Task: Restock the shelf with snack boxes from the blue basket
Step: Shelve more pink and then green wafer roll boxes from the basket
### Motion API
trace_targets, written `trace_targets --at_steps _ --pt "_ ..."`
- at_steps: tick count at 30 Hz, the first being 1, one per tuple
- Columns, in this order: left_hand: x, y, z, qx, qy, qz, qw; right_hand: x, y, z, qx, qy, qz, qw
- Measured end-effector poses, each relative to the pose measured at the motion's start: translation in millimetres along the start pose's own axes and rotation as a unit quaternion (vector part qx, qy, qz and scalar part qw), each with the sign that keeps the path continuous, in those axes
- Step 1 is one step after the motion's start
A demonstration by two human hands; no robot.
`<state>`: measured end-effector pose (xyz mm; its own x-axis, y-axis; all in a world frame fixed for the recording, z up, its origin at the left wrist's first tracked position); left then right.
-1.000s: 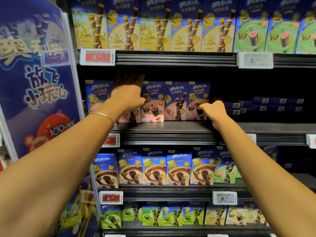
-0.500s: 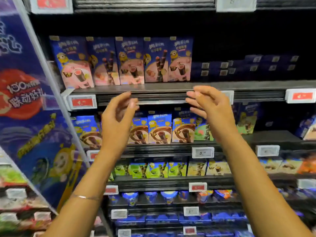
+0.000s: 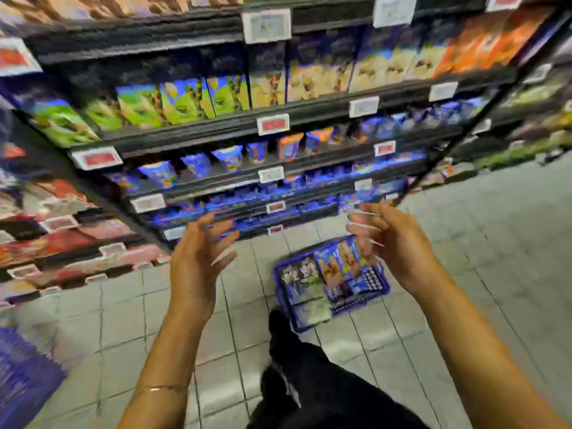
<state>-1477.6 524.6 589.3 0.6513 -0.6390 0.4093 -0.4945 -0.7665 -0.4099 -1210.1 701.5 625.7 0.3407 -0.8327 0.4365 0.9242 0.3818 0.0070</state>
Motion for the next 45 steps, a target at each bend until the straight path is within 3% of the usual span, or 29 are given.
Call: trace_targets --at_steps 4,10,16,20,24,29,34,39,42,45 --pt "46.1 -0.7 81.3 -0.003 0.117 -0.016 0.993 33.0 50.1 -55.6 -0.001 -0.108 -0.017 0.994" --pt "89.6 -30.9 173.6 -0.074 0.194 -0.021 0.978 29.3 118.4 -126.2 0.119 -0.171 -0.06 0.976" --pt "92.0 -63.7 278.3 -0.116 0.25 -0.079 0.958 -19.7 187.4 -226.4 0.205 -0.237 -0.021 0.95" --pt "61.8 -75.6 390.7 -0.13 0.286 -0.075 0.946 -92.1 222.0 -314.4 0.257 -0.244 0.002 0.935" --pt "10.3 -73.4 510.1 -0.128 0.326 -0.076 0.934 -189.8 237.5 -414.4 0.364 -0.19 0.025 0.912" --pt "-71.4 -55.8 641.1 -0.087 0.337 -0.066 0.935 -303.8 228.0 -529.0 0.569 -0.066 0.105 0.813" --pt "-142.9 -48.7 734.5 -0.018 0.313 -0.053 0.948 -386.0 222.6 -632.2 0.751 -0.036 0.18 0.635" --pt "-182.7 -46.5 781.7 0.017 0.265 -0.032 0.963 -424.2 227.2 -673.4 0.834 0.002 0.177 0.523" --pt "-183.0 -48.1 786.0 0.03 0.249 -0.019 0.968 -426.2 227.0 -663.9 0.832 0.022 0.175 0.526" --pt "-161.5 -56.9 760.9 0.012 0.263 -0.041 0.964 -395.5 240.1 -622.7 0.777 0.022 0.165 0.607"
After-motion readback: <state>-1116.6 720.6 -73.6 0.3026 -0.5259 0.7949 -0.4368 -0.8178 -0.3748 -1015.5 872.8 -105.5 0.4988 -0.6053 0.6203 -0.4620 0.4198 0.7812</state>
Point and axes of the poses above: each hand's wrist, its own x-axis away from the middle knuckle, its own y-axis out of the back of the hand, z = x × y, the point moved 4 cm from there along -x, towards the middle knuckle, and after that the axes turned 8 degrees about x, right-handed, at the moved point
